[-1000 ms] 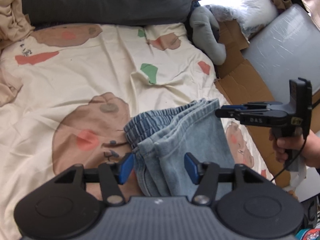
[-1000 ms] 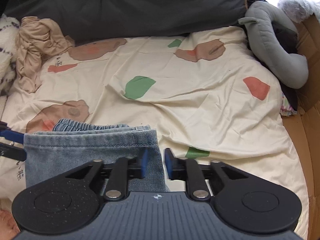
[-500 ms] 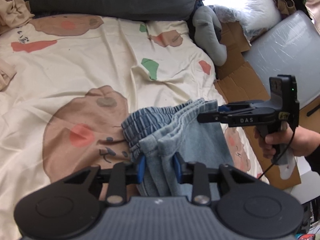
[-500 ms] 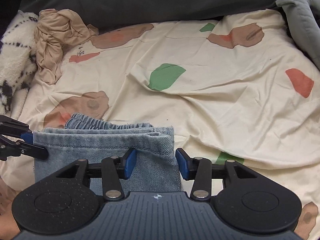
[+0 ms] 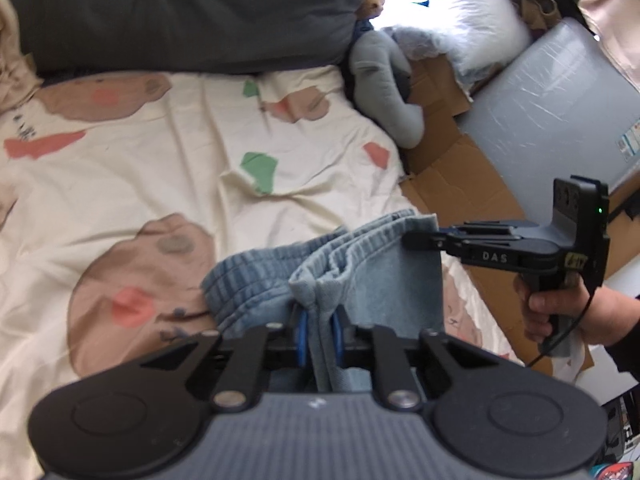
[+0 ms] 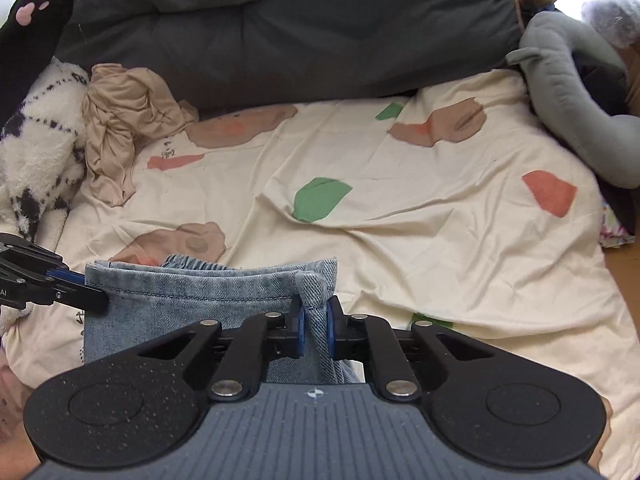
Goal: Fold clothes
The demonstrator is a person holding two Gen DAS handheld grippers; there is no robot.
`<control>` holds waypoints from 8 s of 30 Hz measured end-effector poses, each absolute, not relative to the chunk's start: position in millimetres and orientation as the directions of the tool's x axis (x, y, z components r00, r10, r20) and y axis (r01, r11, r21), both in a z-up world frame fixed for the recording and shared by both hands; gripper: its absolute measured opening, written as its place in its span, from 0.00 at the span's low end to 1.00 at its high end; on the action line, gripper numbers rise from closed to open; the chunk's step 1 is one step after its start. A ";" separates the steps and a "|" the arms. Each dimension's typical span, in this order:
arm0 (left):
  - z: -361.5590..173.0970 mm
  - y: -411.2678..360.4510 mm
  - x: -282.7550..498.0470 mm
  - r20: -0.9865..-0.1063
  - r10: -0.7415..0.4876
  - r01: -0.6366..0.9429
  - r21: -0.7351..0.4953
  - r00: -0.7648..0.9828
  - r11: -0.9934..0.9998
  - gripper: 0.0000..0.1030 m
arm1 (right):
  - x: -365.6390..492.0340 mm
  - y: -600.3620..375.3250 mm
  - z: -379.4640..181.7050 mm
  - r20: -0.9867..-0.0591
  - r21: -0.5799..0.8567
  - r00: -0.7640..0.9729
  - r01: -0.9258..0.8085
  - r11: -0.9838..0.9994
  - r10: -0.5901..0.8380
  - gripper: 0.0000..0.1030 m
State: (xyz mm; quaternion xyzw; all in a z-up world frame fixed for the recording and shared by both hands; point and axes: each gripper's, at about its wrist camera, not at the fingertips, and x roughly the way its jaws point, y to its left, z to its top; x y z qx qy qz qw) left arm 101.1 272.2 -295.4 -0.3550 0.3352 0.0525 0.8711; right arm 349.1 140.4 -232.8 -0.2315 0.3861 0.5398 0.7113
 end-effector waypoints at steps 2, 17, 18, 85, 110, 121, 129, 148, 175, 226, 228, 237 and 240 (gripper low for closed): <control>-294.0 271.7 108.4 -0.622 -0.147 -0.320 -0.575 0.769 0.753 0.13 | 351.9 134.7 -228.7 -0.795 0.074 0.149 -0.939 0.337 0.588 0.09; -303.9 279.4 134.1 -0.644 -0.134 -0.329 -0.545 0.753 0.771 0.13 | 365.1 136.0 -231.2 -0.794 0.018 0.245 -0.906 0.424 0.557 0.09; -306.8 280.9 135.3 -0.649 -0.135 -0.333 -0.544 0.749 0.771 0.13 | 364.3 139.2 -233.1 -0.798 0.010 0.247 -0.907 0.421 0.550 0.09; -310.1 204.5 221.0 -0.815 -0.141 -0.042 -0.198 0.562 0.979 0.41 | 261.9 -104.3 -310.8 -0.725 0.226 0.484 -0.504 0.834 0.489 0.05; -304.4 196.6 255.1 -0.837 -0.078 0.084 -0.039 0.542 0.996 0.32 | 202.7 -153.4 -327.9 -0.794 0.160 0.477 -0.434 0.886 0.377 0.21; -280.7 160.8 247.7 -0.851 -0.099 0.135 -0.034 0.516 0.990 0.39 | 180.9 -205.6 -320.0 -0.771 0.161 0.552 -0.313 0.936 0.317 0.22; -307.5 122.4 230.9 -0.848 -0.177 0.192 -0.090 0.500 0.977 0.42 | 181.1 -220.9 -332.5 -0.774 0.137 0.567 -0.286 0.948 0.283 0.18; -331.8 114.4 209.4 -0.839 -0.274 0.200 -0.201 0.470 0.959 0.49 | 199.7 -212.9 -327.9 -0.794 0.006 0.578 -0.302 0.953 0.188 0.08; -338.5 76.9 167.1 -0.841 -0.365 0.328 -0.240 0.400 0.914 0.56 | 139.2 -207.7 -319.8 -0.847 0.114 0.425 -0.442 0.890 0.320 0.13; -370.3 42.8 107.5 -0.896 -0.442 0.429 -0.416 -0.043 0.802 0.19 | 62.9 -173.8 -316.7 -0.884 0.329 0.097 -0.567 0.755 0.458 0.14; -367.7 41.8 107.1 -0.896 -0.441 0.429 -0.416 -0.046 0.802 0.19 | 67.7 -184.3 -312.4 -0.872 0.354 0.111 -0.530 0.771 0.477 0.15; -344.6 54.2 111.2 -0.889 -0.457 0.439 -0.419 -0.021 0.795 0.31 | 95.3 -243.8 -318.1 -0.848 0.447 0.183 -0.260 0.856 0.498 0.13; -335.6 57.8 114.4 -0.886 -0.463 0.446 -0.416 -0.003 0.793 0.35 | 99.7 -250.4 -324.5 -0.833 0.487 0.183 -0.202 0.850 0.521 0.24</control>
